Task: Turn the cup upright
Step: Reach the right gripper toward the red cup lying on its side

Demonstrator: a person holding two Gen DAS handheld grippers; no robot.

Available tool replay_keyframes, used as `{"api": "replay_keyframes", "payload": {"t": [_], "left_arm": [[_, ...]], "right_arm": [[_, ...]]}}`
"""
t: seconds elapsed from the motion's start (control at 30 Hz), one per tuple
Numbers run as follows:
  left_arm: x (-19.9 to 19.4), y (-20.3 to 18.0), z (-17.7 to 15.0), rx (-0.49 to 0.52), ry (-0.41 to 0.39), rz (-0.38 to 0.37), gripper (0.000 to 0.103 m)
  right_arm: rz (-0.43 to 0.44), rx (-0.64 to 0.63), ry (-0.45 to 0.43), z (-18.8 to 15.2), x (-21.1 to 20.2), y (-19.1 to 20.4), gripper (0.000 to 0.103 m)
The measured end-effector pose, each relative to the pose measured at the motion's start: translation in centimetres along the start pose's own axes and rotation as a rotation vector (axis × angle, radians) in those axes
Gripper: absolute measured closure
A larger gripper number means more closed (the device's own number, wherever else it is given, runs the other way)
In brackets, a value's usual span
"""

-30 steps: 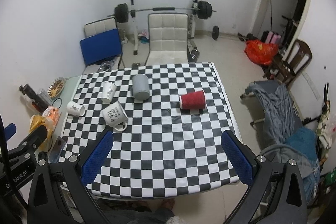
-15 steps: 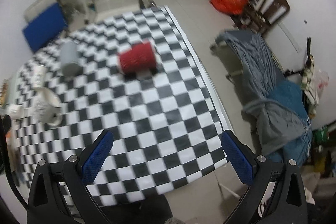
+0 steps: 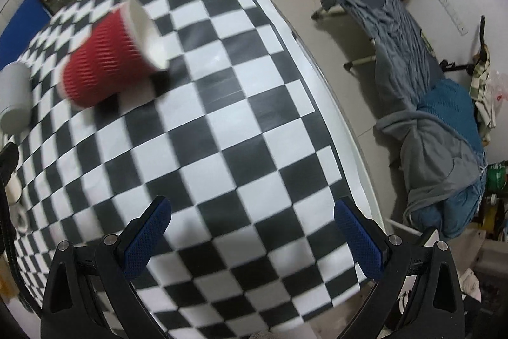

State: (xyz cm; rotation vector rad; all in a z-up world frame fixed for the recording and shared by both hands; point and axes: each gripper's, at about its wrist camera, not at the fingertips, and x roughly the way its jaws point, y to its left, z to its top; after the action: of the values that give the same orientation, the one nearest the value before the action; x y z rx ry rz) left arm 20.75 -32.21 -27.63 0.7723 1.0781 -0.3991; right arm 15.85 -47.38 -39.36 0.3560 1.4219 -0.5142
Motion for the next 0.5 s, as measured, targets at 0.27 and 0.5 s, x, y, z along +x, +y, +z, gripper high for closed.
{"api": "replay_keyframes", "payload": {"t": [0.27, 0.5], "left_arm": [[3.3, -4.7, 3.3, 0.357, -0.062, 0.045, 0.0], [6.6, -5.6, 4.2, 0.453, -0.036, 0.027, 0.0]], "right_arm": [[0.043, 0.05, 0.073, 2.0, 4.9, -2.6, 0.0], [0.07, 0.079, 0.096, 2.2, 6.3, -3.9, 0.0]]}}
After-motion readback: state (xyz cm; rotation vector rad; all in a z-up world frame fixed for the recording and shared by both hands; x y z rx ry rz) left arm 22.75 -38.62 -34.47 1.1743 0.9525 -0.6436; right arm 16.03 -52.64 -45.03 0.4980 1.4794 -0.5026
